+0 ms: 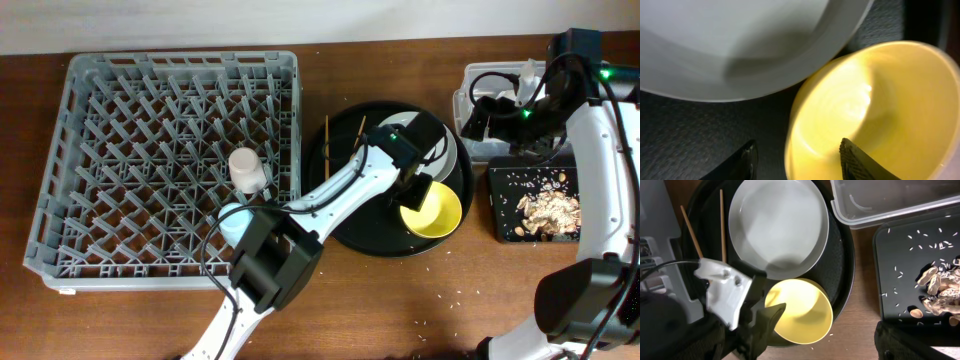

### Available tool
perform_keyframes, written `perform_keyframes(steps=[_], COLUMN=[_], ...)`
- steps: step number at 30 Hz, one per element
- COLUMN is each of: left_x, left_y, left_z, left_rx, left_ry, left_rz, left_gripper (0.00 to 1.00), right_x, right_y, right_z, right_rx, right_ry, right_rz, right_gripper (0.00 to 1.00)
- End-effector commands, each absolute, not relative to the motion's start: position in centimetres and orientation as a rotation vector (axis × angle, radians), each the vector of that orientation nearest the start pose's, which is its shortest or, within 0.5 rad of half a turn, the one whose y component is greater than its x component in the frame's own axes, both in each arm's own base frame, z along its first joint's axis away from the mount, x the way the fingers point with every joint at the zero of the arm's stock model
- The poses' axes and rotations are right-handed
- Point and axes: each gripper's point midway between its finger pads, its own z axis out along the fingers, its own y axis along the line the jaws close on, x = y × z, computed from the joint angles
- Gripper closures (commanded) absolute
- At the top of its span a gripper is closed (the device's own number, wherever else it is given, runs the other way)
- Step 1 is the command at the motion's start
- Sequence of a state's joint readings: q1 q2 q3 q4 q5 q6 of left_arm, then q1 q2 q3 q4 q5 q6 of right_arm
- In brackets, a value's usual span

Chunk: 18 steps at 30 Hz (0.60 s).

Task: Sort waste into correct bins and load items into the dishwasher rack
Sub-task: 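Grasp the yellow bowl with the left gripper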

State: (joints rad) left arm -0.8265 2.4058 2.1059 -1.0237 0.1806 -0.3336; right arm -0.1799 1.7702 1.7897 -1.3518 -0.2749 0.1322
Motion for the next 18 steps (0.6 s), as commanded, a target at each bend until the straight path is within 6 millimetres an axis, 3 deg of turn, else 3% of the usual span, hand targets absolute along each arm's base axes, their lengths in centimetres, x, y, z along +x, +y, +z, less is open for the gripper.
perform_keyframes(steps=[1, 4, 7, 11, 13, 14, 16, 18], left_x=[33.5, 33.5, 33.4, 34.9, 36.9, 38.9, 40.6, 42.9], left_y=[-40.8, -40.8, -40.7, -39.2, -36.3, -33.0, -30.2, -25.9], left_z=[2.7, 2.7, 3.0, 7.2, 10.8, 14.3, 17.2, 20.4], left_rx=[0.738, 0.737, 0.737, 0.760, 0.690, 0.628, 0.594, 0.484], left_ry=[2.936, 2.936, 2.940, 2.893, 2.859, 2.807, 2.750, 2.673], left_rz=[-0.428, -0.428, -0.425, -0.375, -0.243, -0.122, -0.030, 0.132], left_gripper=[0.68, 0.99, 0.99, 0.99, 0.99, 0.99, 0.99, 0.99], right_x=[37.5, 37.5, 37.5, 37.5, 37.5, 37.5, 37.5, 37.5], right_y=[-2.7, -2.7, -2.7, -3.1, -3.1, -3.1, -3.1, -3.1], right_z=[21.4, 21.4, 21.3, 21.2, 21.2, 21.2, 21.2, 21.2], right_rx=[0.411, 0.411, 0.410, 0.416, 0.416, 0.416, 0.417, 0.416], right_ry=[2.819, 2.819, 2.819, 2.824, 2.824, 2.824, 2.824, 2.824], right_rz=[0.347, 0.347, 0.346, 0.311, 0.311, 0.312, 0.312, 0.312], right_gripper=[0.04, 0.03, 0.01, 0.02, 0.02, 0.02, 0.02, 0.02])
